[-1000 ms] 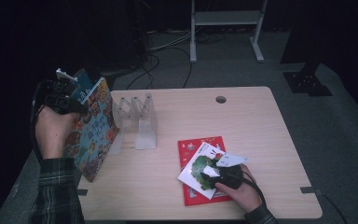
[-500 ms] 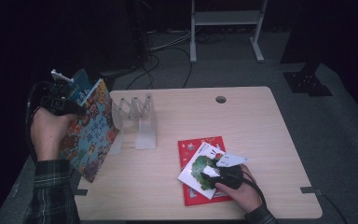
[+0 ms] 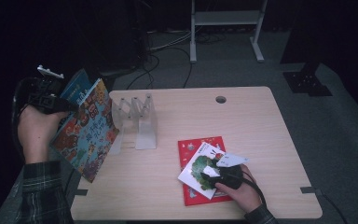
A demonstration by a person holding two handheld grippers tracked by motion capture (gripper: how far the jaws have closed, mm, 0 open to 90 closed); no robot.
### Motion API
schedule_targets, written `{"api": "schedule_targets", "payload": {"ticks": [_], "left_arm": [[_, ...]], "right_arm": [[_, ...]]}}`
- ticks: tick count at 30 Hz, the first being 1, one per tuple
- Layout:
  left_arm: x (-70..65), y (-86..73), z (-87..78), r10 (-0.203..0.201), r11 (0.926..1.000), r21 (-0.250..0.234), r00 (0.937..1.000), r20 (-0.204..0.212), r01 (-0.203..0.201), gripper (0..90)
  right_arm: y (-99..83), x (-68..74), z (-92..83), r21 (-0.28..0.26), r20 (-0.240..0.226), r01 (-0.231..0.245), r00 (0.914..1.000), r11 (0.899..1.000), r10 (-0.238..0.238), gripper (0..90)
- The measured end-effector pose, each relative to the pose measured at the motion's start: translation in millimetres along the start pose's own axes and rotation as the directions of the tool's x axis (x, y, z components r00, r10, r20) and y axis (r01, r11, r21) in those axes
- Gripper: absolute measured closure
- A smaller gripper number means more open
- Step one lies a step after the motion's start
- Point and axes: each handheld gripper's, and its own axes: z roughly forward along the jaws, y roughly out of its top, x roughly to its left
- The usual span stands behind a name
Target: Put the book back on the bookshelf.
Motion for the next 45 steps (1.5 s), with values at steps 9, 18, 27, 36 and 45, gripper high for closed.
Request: {"api": "schedule_targets", "payload": {"ticks": [9,18,27,36,45], "left_arm": [[-5.4,-2.9,-2.5,0.042,0.9991,0.002,0.9988,0.026,-0.042,90.0],[-20.3,-9.4,13.7,0.12,0.9916,0.036,0.9876,0.101,-0.124,90.0],[-38.9,-19.4,34.6,0.178,0.9814,0.042,0.9709,0.16,-0.187,89.8],[-60.2,-33.1,64.5,0.239,0.966,0.036,0.937,0.255,-0.256,88.9],[-79.5,-49.8,93.0,0.297,0.9494,0.005,0.9013,0.316,-0.314,86.4]], "right_arm": [[0.0,0.0,0.0,0.0,0.001,0.0,1.0,1.0,0.0,30.4],[0.0,-0.3,-0.1,0.0,-0.001,0.002,1.0,1.0,-0.002,30.4],[-0.2,-0.3,-0.1,-0.001,-0.001,0.002,1.0,1.0,-0.002,30.4],[-0.2,-0.8,0.0,-0.005,-0.003,-0.003,1.0,1.0,0.003,30.4],[1.5,-4.9,-3.5,0.016,0.007,0.007,0.9999,1.0,-0.007,31.6]]}}
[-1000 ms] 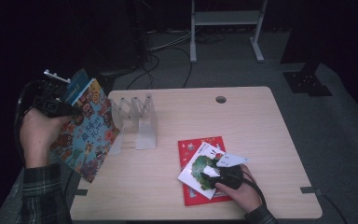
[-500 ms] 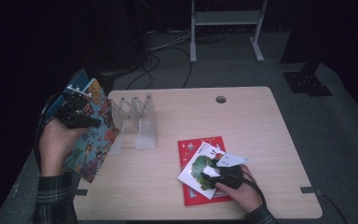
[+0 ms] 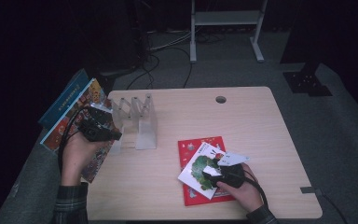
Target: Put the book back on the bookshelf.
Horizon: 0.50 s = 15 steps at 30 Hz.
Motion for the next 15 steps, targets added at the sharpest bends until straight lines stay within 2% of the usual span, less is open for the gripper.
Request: {"api": "schedule_targets", "payload": {"ticks": [3,7,10,12,14,15], "left_arm": [[-6.2,-5.6,14.6,0.025,0.9997,-0.008,0.9996,0.014,-0.024,85.1],[-12.2,-12.1,29.4,0.034,0.9993,-0.016,0.9993,0.014,-0.034,82.1],[-17.3,-18.7,43.5,0.04,0.9987,-0.034,0.9988,0.029,-0.039,78.8],[-19.9,-22.4,51.6,0.054,0.9977,-0.043,0.9982,0.027,-0.053,74.2],[-22.1,-26.9,63.4,0.059,0.9969,-0.054,0.9969,0.052,-0.056,69.2],[-23.2,-28.2,67.1,0.069,0.9959,-0.062,0.9964,0.049,-0.066,66.8]], "right_arm": [[-0.2,-1.7,-1.3,0.0,0.003,0.002,1.0,1.0,-0.002,31.6],[-1.4,-4.0,-2.9,-0.004,0.001,0.002,1.0,1.0,-0.002,31.6],[-2.1,-5.0,-2.8,-0.002,0.001,0.002,1.0,1.0,-0.002,31.8],[-2.8,-4.8,-3.8,-0.001,-0.001,0.0,1.0,1.0,0.0,31.8],[-3.6,-5.2,-4.9,-0.004,-0.001,0.008,1.0,1.0,-0.008,31.8],[-3.9,-5.1,-5.8,-0.005,-0.002,0.006,1.0,1.0,-0.006,31.8]]}}
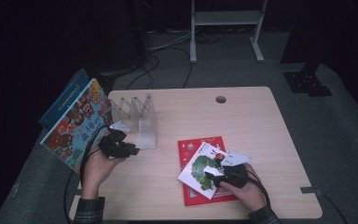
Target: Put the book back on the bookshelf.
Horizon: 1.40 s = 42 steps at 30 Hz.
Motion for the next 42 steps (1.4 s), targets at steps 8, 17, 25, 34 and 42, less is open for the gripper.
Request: {"api": "schedule_targets", "payload": {"ticks": [8,17,25,34,42], "left_arm": [[-7.2,-6.0,26.8,0.039,0.9992,0.009,0.9989,0.027,-0.039,48.3],[-22.7,-14.3,60.3,0.065,0.9974,0.03,0.9978,0.01,-0.065,21.0],[-36.4,-11.4,76.1,0.103,0.9946,0.009,0.9942,0.03,-0.104,3.7],[-44.4,-8.4,78.1,0.117,0.9931,0.002,0.992,0.047,-0.117,2.6],[-44.6,-8.2,77.7,0.109,0.994,0.002,0.9924,0.058,-0.109,2.6]], "right_arm": [[-2.0,-1.9,-9.3,-0.009,0.013,0.003,0.9999,1.0,-0.003,31.7],[-11.6,-5.6,-23.6,-0.007,0.025,0.007,0.9997,1.0,-0.007,31.7],[-25.8,-0.7,-40.3,-0.006,0.032,-0.01,0.9994,1.0,0.01,31.3],[-36.9,13.6,-41.4,0.015,0.032,0.004,0.9995,1.0,-0.005,31.0],[-32.8,22.9,-31.3,0.017,0.044,0.018,0.9989,1.0,-0.018,30.6]]}}
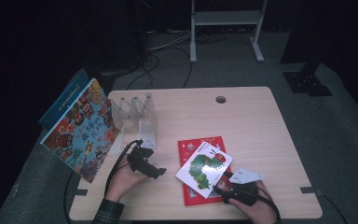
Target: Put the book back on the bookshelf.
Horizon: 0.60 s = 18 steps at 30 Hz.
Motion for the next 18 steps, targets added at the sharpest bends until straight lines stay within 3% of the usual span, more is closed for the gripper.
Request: {"api": "schedule_targets", "payload": {"ticks": [9,18], "left_arm": [[3.3,-1.4,-4.8,-0.012,0.9999,-0.01,0.9999,0.004,0.012,2.6],[4.6,-1.5,-6.4,-0.015,0.9998,-0.014,0.9999,0.006,0.015,2.6]], "right_arm": [[15.5,16.4,18.0,0.013,0.031,0.024,0.9992,1.0,-0.024,30.2],[29.9,22.9,36.2,0.024,0.044,0.023,0.9987,0.999,-0.024,29.8]]}}
